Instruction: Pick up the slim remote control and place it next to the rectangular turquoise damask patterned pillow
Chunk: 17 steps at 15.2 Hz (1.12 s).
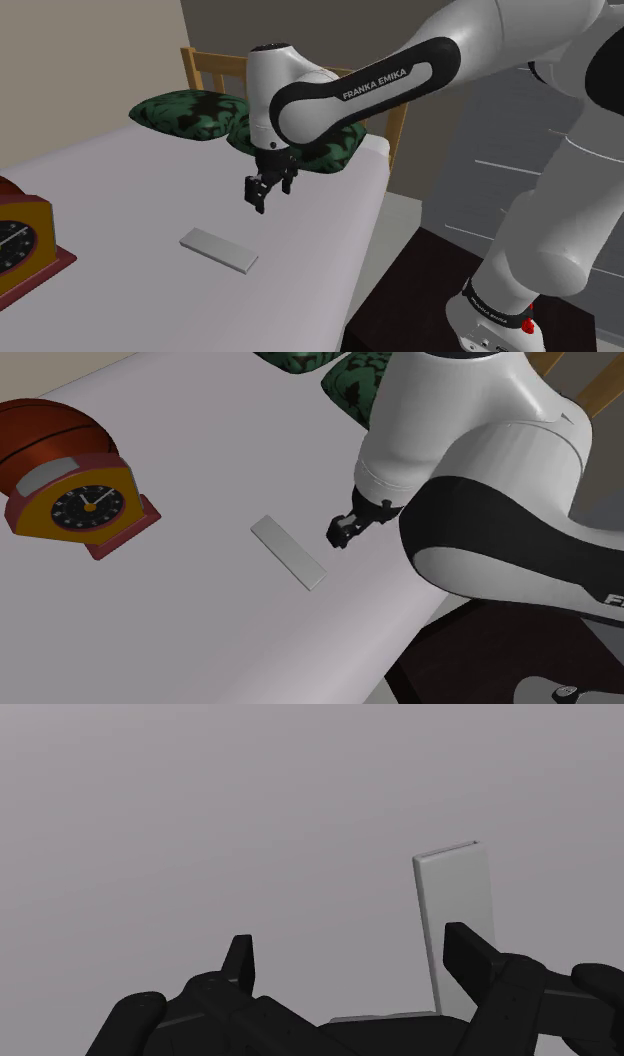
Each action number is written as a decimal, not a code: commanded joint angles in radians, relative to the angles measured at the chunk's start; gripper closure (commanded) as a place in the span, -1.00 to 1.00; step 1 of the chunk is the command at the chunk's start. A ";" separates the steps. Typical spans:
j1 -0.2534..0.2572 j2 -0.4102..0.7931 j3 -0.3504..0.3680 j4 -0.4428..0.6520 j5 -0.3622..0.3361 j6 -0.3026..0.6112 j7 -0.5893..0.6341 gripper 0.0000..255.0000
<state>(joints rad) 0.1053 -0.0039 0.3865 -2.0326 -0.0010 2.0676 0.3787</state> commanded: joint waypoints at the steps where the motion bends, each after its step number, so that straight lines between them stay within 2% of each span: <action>1: 0.013 0.080 0.013 0.057 -0.032 0.012 0.038 -1.00; 6: 0.071 0.283 0.027 0.232 -0.117 0.009 0.128 -1.00; 12: 0.171 0.534 0.013 0.499 -0.200 -0.038 0.201 -1.00; 17: 0.178 0.564 0.005 0.487 -0.211 0.002 0.208 -1.00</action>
<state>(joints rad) 0.2818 0.5532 0.3936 -1.5441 -0.2095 2.0613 0.5852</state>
